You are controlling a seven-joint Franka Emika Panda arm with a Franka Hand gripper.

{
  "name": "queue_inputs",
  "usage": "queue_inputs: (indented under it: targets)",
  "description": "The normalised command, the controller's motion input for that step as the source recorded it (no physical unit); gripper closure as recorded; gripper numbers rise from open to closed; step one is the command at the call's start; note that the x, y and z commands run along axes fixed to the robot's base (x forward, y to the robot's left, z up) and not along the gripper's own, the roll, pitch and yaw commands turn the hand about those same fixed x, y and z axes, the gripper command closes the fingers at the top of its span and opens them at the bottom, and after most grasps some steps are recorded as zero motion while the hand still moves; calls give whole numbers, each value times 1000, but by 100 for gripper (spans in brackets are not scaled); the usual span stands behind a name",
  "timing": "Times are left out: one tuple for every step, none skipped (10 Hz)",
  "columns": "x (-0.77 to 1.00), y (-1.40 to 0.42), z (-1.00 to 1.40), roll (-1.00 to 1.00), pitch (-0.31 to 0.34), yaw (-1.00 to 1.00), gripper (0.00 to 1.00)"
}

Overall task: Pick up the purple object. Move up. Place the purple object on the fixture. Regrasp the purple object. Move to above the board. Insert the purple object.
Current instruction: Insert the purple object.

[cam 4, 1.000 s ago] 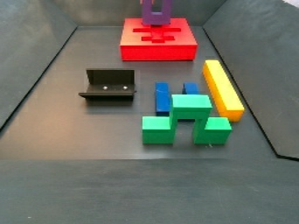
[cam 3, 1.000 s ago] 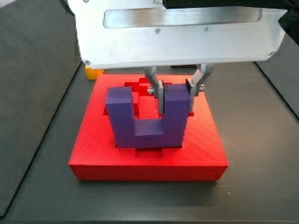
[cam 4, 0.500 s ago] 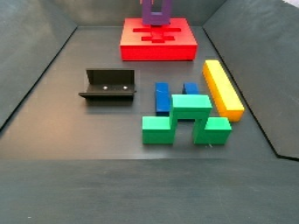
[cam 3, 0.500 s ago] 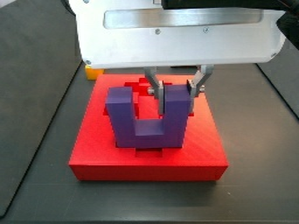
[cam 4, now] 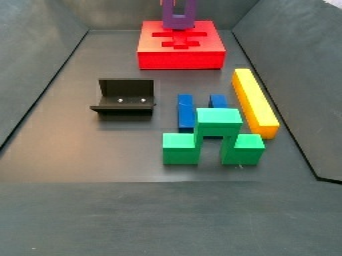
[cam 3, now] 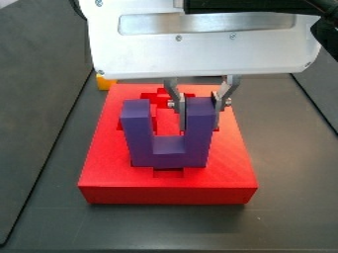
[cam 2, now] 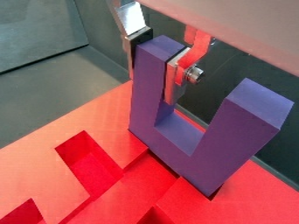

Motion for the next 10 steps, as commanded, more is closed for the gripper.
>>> queue_inputs:
  targets:
    - [260, 134, -103, -264, 0, 0, 100]
    - [314, 123, -106, -261, 0, 0, 100]
    - [380, 109, -186, -224, 21, 0, 100]
    - [340, 29, -340, -144, 24, 0, 100]
    - [340, 0, -457, -103, 40, 0, 100]
    - [231, 0, -560, -79, 20, 0, 100]
    - [174, 0, -591, -83, 11, 0, 100]
    - [86, 0, -649, -70, 0, 0, 100]
    - [89, 0, -711, -47, 0, 0, 100]
    - [40, 0, -677, -34, 1, 0, 100]
